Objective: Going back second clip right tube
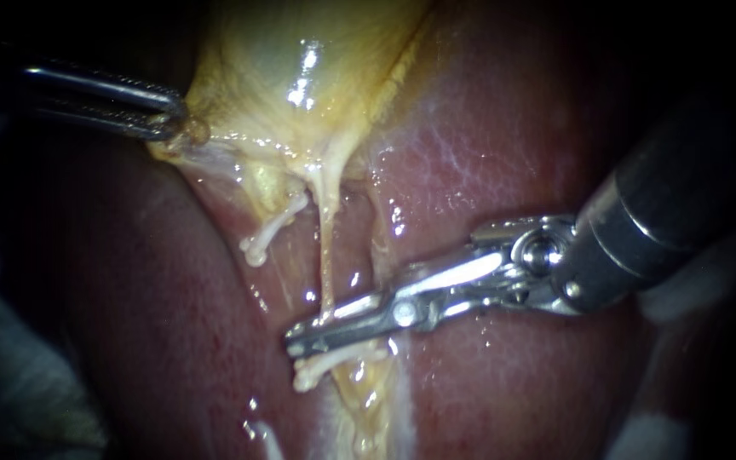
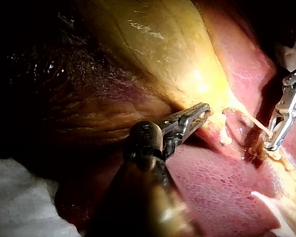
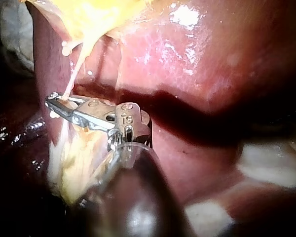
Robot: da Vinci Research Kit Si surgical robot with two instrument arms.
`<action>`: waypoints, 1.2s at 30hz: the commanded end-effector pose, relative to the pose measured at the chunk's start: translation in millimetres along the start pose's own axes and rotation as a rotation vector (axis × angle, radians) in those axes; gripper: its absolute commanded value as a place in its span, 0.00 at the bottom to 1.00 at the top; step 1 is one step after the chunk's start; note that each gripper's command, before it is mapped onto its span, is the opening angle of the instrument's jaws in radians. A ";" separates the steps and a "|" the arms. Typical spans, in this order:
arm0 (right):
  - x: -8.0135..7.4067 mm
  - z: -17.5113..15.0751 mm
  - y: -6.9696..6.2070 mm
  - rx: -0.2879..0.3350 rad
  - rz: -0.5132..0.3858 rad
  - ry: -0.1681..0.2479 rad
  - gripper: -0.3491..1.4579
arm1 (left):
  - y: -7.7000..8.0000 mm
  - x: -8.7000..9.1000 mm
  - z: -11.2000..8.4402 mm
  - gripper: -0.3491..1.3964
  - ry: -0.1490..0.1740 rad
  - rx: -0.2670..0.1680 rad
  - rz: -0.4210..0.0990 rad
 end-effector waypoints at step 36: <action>-2.2 -5.9 3.3 -0.209 -0.611 0.023 0.47 | -0.3 -0.1 -0.2 0.00 -0.001 -0.001 0.001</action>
